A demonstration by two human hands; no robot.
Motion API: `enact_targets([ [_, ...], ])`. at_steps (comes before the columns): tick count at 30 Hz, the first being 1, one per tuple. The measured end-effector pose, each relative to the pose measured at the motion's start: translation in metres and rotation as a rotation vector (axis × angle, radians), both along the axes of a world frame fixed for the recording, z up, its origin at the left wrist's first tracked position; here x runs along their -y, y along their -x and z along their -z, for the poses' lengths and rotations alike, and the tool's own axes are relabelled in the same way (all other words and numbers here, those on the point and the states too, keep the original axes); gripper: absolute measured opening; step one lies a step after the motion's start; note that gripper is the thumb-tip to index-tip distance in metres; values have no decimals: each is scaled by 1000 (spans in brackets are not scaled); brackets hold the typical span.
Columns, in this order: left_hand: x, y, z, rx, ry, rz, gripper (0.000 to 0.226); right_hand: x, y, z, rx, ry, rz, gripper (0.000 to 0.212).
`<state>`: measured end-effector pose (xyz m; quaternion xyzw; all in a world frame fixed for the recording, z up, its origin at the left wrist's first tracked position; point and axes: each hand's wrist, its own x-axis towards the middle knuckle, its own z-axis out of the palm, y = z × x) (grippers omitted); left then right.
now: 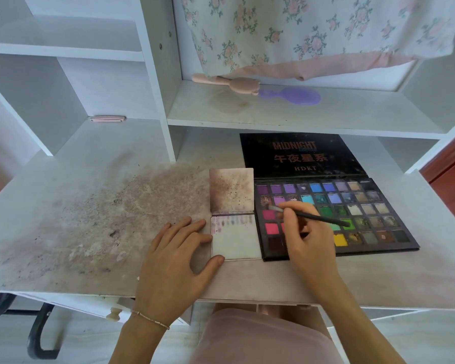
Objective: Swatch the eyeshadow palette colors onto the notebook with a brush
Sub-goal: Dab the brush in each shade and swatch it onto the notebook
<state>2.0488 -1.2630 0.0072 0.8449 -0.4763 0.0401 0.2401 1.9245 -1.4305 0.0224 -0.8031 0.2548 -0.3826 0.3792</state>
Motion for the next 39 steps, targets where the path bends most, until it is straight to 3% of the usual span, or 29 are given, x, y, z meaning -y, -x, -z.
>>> enact_targets([
  [7, 1, 1, -2, 0, 11, -3, 45, 37, 29, 5, -61, -9, 244, 13],
  [21, 0, 0, -1, -5, 1, -3, 46, 39, 27, 3, -210, 90, 109, 15],
  [39, 0, 1, -2, -19, 17, -5, 45, 38, 29, 1, -178, 79, 103, 20],
])
